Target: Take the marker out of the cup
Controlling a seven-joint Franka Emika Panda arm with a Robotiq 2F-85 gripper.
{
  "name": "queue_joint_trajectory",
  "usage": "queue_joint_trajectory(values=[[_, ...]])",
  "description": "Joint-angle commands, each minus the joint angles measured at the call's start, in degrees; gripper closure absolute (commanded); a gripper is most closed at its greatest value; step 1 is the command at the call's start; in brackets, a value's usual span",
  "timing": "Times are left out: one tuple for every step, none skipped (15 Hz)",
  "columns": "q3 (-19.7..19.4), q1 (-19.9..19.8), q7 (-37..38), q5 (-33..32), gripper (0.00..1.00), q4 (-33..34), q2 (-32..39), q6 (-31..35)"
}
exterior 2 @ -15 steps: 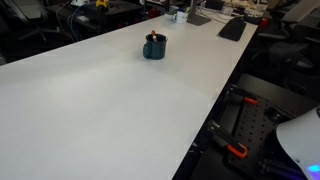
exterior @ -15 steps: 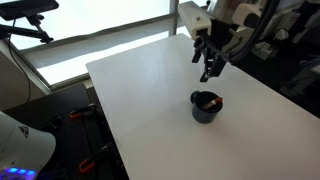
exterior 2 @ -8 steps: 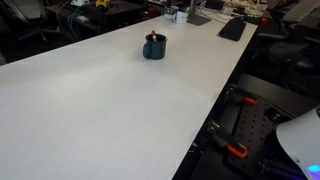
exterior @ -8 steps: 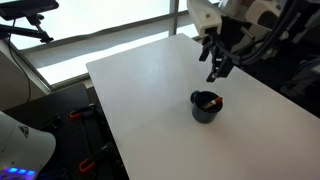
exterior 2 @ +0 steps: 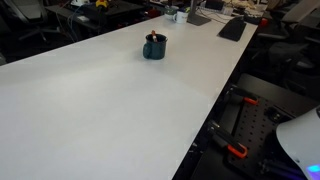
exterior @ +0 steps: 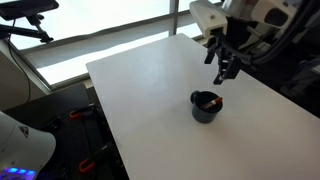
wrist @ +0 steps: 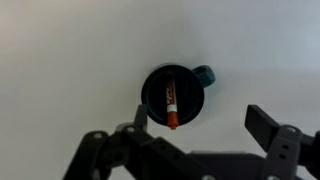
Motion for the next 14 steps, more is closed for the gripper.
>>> queue_joint_trajectory(values=[[0.05,-0.07,-0.01,-0.02,0.0,0.12,0.03,-0.14],[0.26,0.37,0.3,-0.27,0.0,-0.8,-0.63,0.4],[0.43,0.72,0.5,-0.53,0.0,-1.35,-0.8,1.09],[0.49,1.13,1.12,-1.11,0.0,-1.66,-0.43,1.77],[0.53,1.43,1.56,-1.53,0.0,-1.68,0.11,2.18],[0.4,1.81,2.23,-2.03,0.0,-1.7,0.99,3.07],[0.29,2.13,2.77,-2.55,0.0,-1.51,1.87,3.59],[0.1,2.41,3.86,-3.15,0.0,-1.18,2.86,4.19],[-0.1,2.6,4.8,-3.71,0.0,-0.8,3.94,5.17],[-0.33,2.73,5.84,-4.19,0.0,-0.2,5.15,6.13],[-0.57,2.8,6.79,-4.54,0.0,0.32,6.27,7.13],[-0.84,2.84,7.6,-4.91,0.0,0.9,7.33,7.97],[-1.29,2.26,7.6,-5.02,0.0,1.49,8.77,9.03],[-1.65,2.11,7.9,-5.14,0.0,2.06,9.77,9.68]])
